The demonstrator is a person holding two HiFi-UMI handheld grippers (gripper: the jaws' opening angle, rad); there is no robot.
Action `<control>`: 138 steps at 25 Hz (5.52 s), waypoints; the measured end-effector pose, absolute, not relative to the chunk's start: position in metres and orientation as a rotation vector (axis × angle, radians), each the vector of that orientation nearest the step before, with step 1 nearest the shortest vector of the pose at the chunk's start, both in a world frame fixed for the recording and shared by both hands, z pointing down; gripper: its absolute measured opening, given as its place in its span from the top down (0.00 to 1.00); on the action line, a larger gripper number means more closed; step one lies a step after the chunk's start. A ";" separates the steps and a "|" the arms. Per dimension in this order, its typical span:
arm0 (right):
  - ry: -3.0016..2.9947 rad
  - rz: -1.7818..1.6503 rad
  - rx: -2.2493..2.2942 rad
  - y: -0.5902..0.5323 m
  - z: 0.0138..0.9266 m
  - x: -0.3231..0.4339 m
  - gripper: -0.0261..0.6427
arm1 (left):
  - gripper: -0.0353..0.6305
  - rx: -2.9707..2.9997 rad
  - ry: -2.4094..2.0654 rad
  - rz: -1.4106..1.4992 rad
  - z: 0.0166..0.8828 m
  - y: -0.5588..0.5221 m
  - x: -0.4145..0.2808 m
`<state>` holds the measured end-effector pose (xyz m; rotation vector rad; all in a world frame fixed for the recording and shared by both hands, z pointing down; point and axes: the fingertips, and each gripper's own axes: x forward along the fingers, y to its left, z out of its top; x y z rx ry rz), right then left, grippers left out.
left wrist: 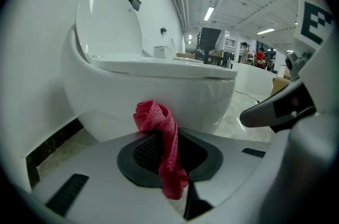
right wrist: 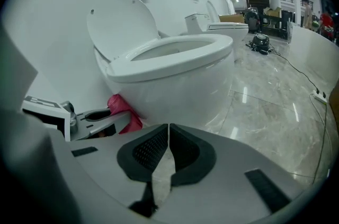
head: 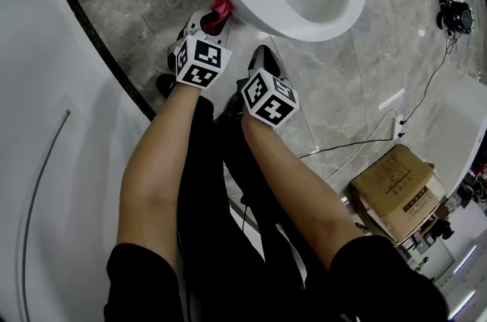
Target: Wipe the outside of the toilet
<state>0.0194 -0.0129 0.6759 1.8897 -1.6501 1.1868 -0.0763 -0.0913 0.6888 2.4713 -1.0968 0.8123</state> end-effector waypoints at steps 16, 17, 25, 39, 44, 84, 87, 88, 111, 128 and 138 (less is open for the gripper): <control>-1.556 1.195 1.861 0.013 0.688 0.042 0.91 | 0.85 2.435 -0.949 0.641 0.683 -0.031 -0.015; -1.563 1.195 1.850 0.011 0.687 0.036 0.91 | 0.85 2.404 -0.976 0.634 0.685 -0.033 -0.028; -1.691 1.176 1.746 -0.048 0.685 -0.068 0.91 | 0.85 2.289 -1.186 0.649 0.692 -0.124 -0.187; -1.897 1.207 1.826 -0.235 0.693 -0.244 0.91 | 0.85 2.470 -1.196 0.834 0.684 -0.347 -0.315; -1.842 1.261 1.879 -0.257 0.724 -0.248 0.91 | 0.85 2.535 -1.139 0.902 0.702 -0.367 -0.312; -1.574 1.279 1.934 -0.039 0.745 -0.009 0.91 | 0.85 2.398 -1.013 0.852 0.751 -0.148 -0.137; -1.555 1.276 1.926 -0.025 0.742 0.004 0.91 | 0.85 2.385 -1.003 0.851 0.751 -0.134 -0.122; -1.547 1.277 1.923 -0.022 0.742 0.007 0.91 | 0.85 2.387 -0.991 0.858 0.751 -0.128 -0.118; -1.336 1.237 1.837 0.052 0.728 0.084 0.91 | 0.85 2.384 -0.641 0.700 0.745 -0.017 0.012; -1.631 1.341 1.621 -0.064 0.714 -0.146 0.91 | 0.85 2.297 -1.003 0.836 0.745 -0.174 -0.255; -1.705 1.415 1.729 -0.182 0.767 -0.238 0.91 | 0.85 2.418 -1.081 0.901 0.751 -0.323 -0.309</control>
